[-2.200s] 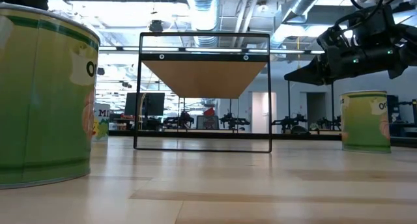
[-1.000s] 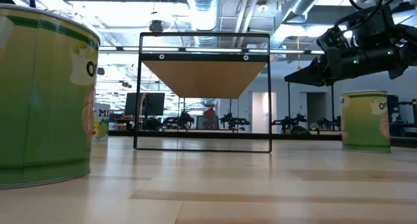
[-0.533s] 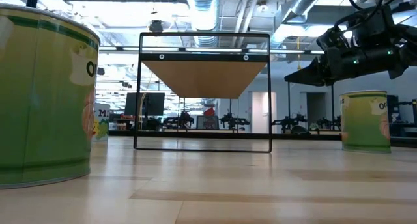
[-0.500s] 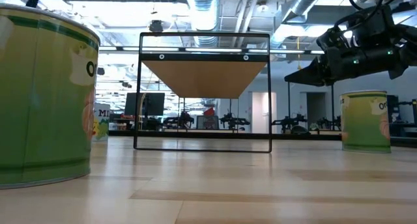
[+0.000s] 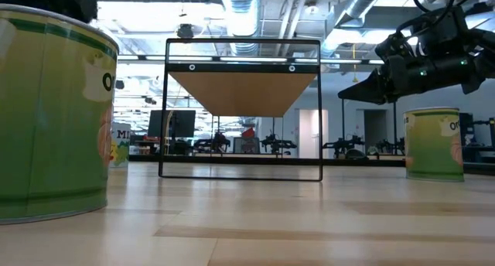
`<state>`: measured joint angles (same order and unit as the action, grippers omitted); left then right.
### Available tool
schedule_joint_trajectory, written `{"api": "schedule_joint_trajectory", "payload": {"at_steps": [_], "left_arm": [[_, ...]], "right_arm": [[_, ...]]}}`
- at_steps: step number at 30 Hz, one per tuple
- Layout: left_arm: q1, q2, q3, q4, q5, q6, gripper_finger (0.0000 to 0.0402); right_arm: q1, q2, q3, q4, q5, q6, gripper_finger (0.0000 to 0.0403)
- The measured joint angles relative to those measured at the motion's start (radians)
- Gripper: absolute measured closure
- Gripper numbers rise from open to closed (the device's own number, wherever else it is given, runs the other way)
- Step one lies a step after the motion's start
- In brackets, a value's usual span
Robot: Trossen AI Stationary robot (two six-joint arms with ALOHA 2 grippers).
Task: Pick and place cans onto a shelf
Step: Put the canned corn on the shelf
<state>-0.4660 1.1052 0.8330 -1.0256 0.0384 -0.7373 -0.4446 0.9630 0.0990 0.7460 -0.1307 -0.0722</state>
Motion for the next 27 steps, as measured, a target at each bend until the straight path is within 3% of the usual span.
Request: {"api": "schedule_joint_trajectory", "payload": {"at_steps": [8, 13, 20, 27], "left_arm": [[0.015, -0.064, 0.066, -0.052, -0.096, -0.016, 0.0401], [0.016, -0.011, 0.066, -0.05, 0.12, -0.014, 0.0387], [0.016, 0.157, 0.066, -0.053, 0.429, 0.035, 0.0301], [0.006, 0.31, 0.065, -0.065, 0.52, 0.259, 0.0259]], "right_arm": [[0.0, 0.0, 0.0, 0.009, 0.0, 0.001, 0.039], [0.0, 0.0, 0.0, 0.017, 0.0, 0.002, 0.039], [0.0, 0.0, 0.0, 0.016, 0.0, 0.004, 0.039], [0.0, 0.0, 0.0, 0.015, -0.003, 0.004, 0.039]]}}
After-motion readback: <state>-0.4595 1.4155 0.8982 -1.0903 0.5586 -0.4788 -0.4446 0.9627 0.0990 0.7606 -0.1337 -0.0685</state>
